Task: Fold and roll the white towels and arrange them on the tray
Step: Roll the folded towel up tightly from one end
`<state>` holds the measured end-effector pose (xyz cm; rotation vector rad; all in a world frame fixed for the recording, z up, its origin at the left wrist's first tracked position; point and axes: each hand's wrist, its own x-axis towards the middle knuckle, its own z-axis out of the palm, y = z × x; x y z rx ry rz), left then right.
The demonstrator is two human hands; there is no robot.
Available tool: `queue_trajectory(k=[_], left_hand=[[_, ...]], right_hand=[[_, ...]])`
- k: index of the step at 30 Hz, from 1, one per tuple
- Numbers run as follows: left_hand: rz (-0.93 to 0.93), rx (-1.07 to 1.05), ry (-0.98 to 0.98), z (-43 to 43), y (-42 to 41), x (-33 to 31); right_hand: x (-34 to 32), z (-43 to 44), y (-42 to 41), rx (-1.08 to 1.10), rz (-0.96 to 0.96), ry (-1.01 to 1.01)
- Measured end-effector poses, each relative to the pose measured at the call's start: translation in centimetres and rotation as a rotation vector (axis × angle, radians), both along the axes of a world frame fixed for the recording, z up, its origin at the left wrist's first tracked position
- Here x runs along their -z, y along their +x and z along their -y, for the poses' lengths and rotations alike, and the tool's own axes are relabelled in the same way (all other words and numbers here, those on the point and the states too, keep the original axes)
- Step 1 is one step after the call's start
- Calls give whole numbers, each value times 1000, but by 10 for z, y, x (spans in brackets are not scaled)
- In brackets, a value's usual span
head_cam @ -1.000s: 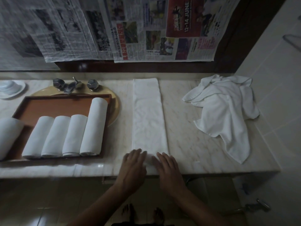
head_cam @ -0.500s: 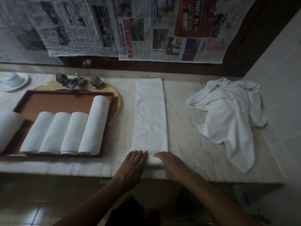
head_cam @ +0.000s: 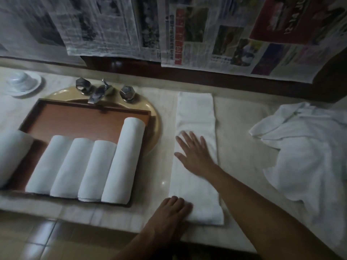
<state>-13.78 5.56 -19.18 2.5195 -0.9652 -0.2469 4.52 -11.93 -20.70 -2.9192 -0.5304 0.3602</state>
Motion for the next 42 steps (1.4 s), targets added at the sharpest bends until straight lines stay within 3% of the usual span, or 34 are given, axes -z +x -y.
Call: queue_trajectory(k=[8,14,18,21,23,28,36,42], left_hand=[[-17,64,-24,-8,32,-3],[-58,44,-16,-11,41,-4],[-89,25,-21,-12,45,-6],[-102,13,2,-13,44,-6],[-118,9,21,-13,42,-8],[-150,-37,32,-15,35,-11],[-85,-5,59,-23,6,-9],[-130,-135,-69,-42,-36,-10]], right_hand=[[0,-15,128,87,3,8],[-12,-23,165,121,-116,54],[-22,-12,103,190,-65,312],[-33,14,8,200,-32,532],[-40,30,-60,200,-23,575],[-30,60,-183,100,-101,470],[0,85,-228,-91,242,334],[-14,92,-252,-14,50,410]])
